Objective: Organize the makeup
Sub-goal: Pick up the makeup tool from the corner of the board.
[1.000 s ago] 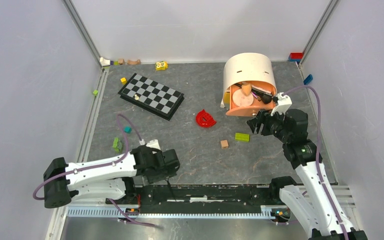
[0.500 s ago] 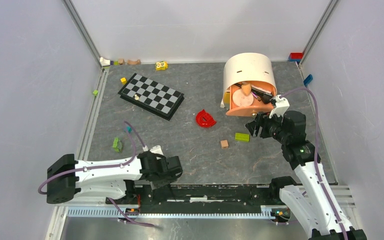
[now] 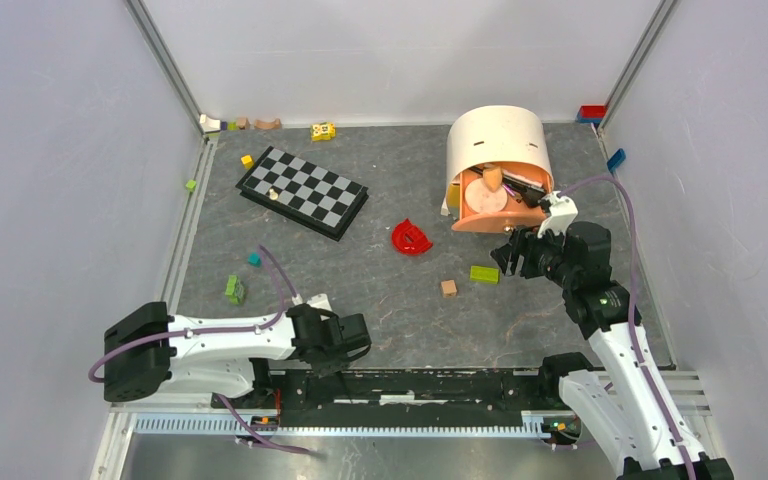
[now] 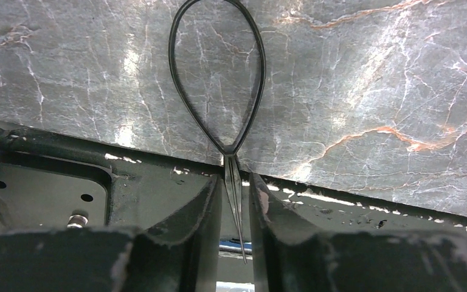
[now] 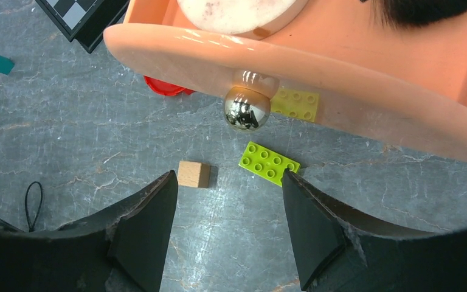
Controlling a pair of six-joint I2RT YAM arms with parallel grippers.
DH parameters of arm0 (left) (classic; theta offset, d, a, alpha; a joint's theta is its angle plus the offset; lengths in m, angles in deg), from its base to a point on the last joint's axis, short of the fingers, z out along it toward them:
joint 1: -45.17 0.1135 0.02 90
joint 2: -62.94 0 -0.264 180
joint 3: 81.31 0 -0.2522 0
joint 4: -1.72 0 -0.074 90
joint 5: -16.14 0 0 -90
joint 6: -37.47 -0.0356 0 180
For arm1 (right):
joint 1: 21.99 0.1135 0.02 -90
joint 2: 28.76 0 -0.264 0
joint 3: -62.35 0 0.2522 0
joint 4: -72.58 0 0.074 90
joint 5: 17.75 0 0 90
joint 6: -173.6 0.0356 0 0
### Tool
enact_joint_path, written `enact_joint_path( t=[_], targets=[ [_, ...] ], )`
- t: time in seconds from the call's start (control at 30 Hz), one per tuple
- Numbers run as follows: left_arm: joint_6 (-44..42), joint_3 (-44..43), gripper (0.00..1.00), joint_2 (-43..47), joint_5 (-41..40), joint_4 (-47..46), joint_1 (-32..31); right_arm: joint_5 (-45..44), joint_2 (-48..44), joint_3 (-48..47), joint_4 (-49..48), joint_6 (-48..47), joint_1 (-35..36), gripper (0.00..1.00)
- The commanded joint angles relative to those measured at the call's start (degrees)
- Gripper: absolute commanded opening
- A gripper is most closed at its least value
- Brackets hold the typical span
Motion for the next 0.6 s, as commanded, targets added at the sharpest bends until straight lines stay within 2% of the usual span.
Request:
enact_joint_path(
  t=[0.0, 0.17, 0.43, 0.57],
  targets=[
    [1.1, 1.8, 0.27, -0.2, -0.2, -2.5, -0.3, 0.6, -0.1, -2.0, -0.1, -0.9, 0.0, 0.7],
    [1.1, 3.0, 0.24, -0.7, 0.0, -3.0, -0.3, 0.4, -0.4, -1.7, 0.6, -1.3, 0.1, 0.71],
    [0.6, 3.5, 0.09, -0.5, -0.7, -3.4, -0.3, 0.3, -0.5, -2.0, 0.9, -1.2, 0.1, 0.71],
    [-0.2, 1.7, 0.06, 0.6, -2.3, -1.8, -0.4, 0.1, -0.8, -2.3, 1.5, -1.4, 0.1, 0.71]
  ],
)
